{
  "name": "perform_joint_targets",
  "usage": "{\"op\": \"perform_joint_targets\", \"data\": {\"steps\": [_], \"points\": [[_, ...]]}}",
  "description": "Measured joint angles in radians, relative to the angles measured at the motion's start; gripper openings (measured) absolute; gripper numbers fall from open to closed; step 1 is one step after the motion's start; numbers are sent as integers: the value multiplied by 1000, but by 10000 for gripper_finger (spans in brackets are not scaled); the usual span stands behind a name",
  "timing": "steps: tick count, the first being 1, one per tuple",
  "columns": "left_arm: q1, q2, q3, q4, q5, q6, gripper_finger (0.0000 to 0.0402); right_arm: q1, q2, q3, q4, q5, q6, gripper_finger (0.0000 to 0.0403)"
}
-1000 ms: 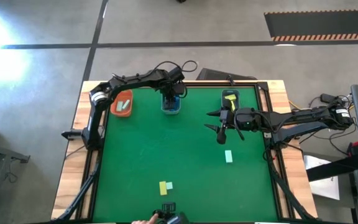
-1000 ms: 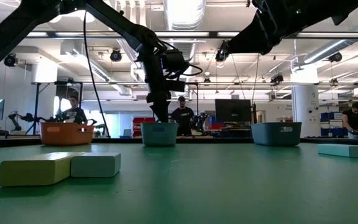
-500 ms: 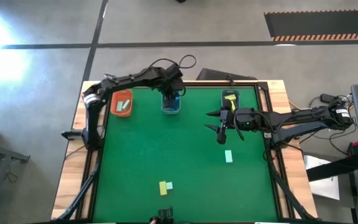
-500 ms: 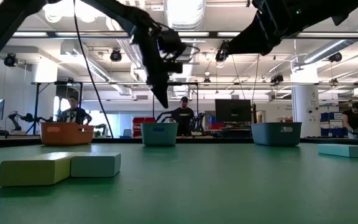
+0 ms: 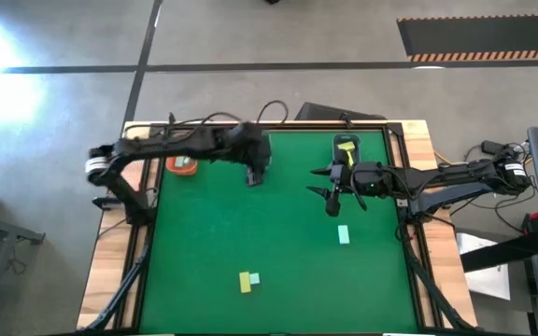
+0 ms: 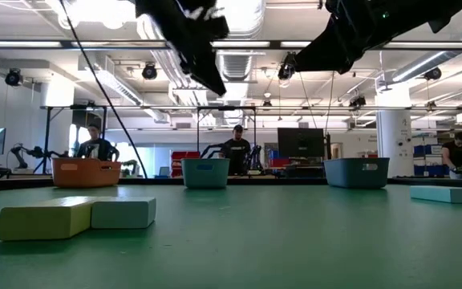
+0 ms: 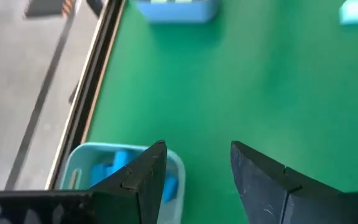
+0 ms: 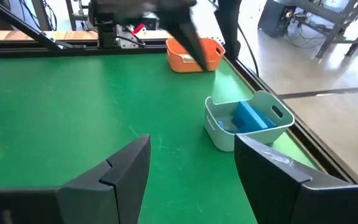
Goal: Sort & place blocks by color
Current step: Put the light blue block into the orange bin
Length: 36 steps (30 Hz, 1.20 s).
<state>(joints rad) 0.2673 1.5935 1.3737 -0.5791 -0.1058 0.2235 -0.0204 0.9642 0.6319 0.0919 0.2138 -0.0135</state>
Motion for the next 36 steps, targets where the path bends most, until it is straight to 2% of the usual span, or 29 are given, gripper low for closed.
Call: {"op": "perform_joint_targets", "data": {"steps": [8,14,19,24,27,31,36], "points": [[-152,-226,-307,325,-14,-155,162,0,0,0,-14,24,122,219],[-199,-341,-497,603,-18,-166,162,20,42,-3,-45,23,304,219],[-198,-402,-598,774,-25,-165,162,64,122,-3,-58,6,487,219],[-197,-430,-637,848,-27,-156,162,146,220,-3,-95,-64,669,219],[-197,-434,-643,866,-27,-134,162,185,263,29,-243,-68,826,219],[-197,-435,-643,867,-30,-113,162,237,315,130,-577,-57,987,219],[-197,-435,-643,872,-31,-108,162,293,384,239,-888,-57,1228,219]]}}
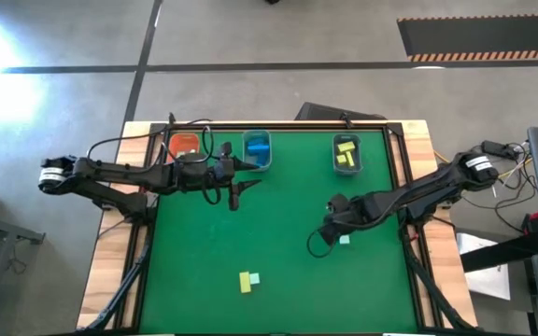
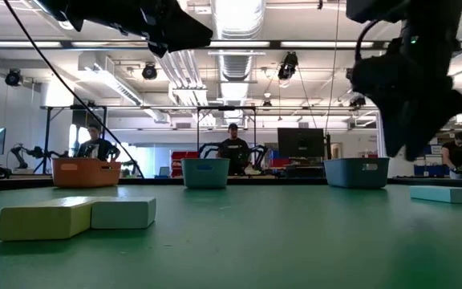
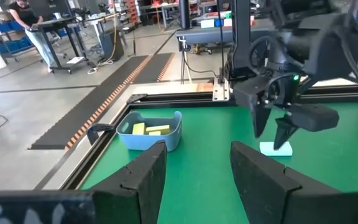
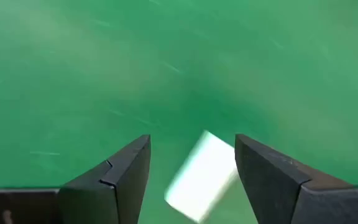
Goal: Sort & place blocks by color
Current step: Put the light blue block into the orange bin
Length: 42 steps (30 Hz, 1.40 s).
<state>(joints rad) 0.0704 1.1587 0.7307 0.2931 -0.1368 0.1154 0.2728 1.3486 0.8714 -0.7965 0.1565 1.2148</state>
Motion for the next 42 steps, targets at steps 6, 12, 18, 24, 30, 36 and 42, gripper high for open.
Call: {"op": "perform_joint_targets", "data": {"steps": [6,12,18,24,30,36,42], "points": [[0,0,0,-4,0,6,162,68,70,116,-261,1,242,219],[0,0,0,-5,-1,16,162,98,151,183,-268,-5,280,219],[0,0,-1,-5,-3,31,162,99,246,205,-269,-54,254,219],[0,0,-1,-5,-3,31,162,99,291,201,-271,-59,253,219],[0,0,-1,-5,-3,31,162,113,295,187,-270,-60,284,219],[0,0,-1,-5,-3,31,162,129,295,142,-232,-59,330,219],[0,0,-1,-5,-3,29,162,130,292,95,-142,-54,322,217]]}}
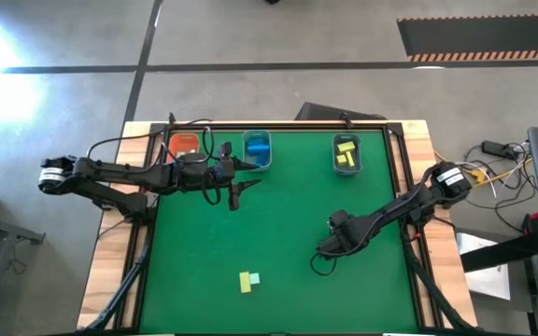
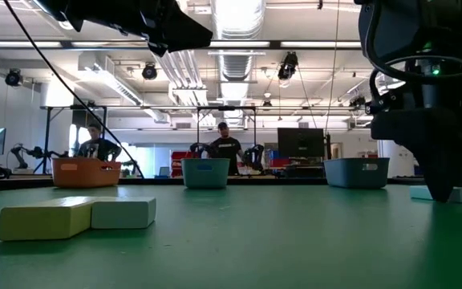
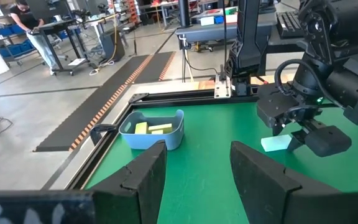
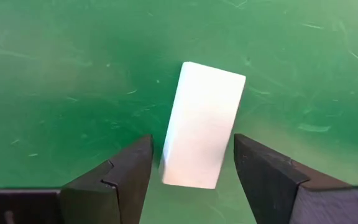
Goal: Sort & place blocks by color
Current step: Put the light blue block into the orange bin
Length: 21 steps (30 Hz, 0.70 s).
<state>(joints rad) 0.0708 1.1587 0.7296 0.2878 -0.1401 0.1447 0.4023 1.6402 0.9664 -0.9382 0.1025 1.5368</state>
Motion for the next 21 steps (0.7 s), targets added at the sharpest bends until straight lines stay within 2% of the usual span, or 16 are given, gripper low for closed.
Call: {"op": "perform_joint_targets", "data": {"steps": [3,8,13,17,21], "points": [[0,0,0,0,0,-3,162,0,0,-8,8,2,-3,196],[-1,0,0,1,0,-9,162,0,-2,-9,12,18,-48,119],[-1,0,0,1,0,-35,162,-1,-25,-2,10,47,-157,112],[-11,0,-1,3,0,-62,162,-3,-95,22,82,189,-268,112],[-26,8,-24,56,3,-109,162,-16,-173,18,245,350,-480,112]]}}
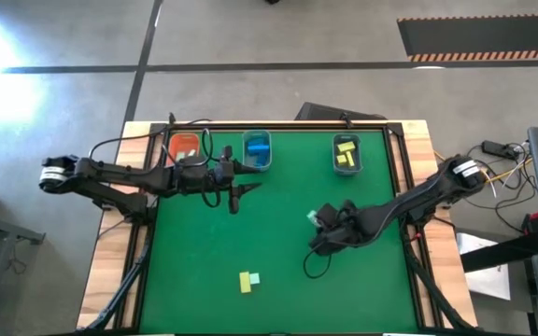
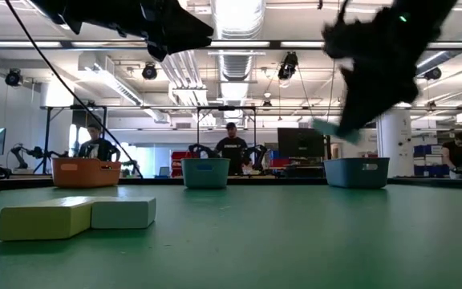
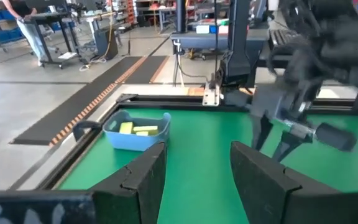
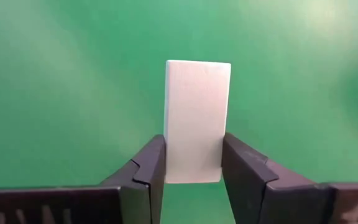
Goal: Sort & place blocks by color
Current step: Put the light blue block into the orange bin
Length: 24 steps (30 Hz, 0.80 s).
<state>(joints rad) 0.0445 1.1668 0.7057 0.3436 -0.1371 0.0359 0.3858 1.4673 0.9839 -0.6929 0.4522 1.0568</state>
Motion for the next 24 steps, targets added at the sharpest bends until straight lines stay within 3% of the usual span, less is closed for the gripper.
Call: {"op": "perform_joint_targets", "data": {"steps": [5,10,13,17,24], "points": [[-35,36,-27,98,6,-7,162,-19,-74,-24,293,174,-369,112],[-72,80,-65,276,31,-5,162,-49,-98,-89,688,164,-736,112],[-89,104,-75,338,82,-3,162,-70,-94,-127,917,112,-912,112],[-107,130,-71,375,146,-1,162,-100,-83,-177,1181,-33,-1073,112],[-118,140,-71,417,195,-6,162,-143,-79,-198,1286,-113,-1148,112]]}}
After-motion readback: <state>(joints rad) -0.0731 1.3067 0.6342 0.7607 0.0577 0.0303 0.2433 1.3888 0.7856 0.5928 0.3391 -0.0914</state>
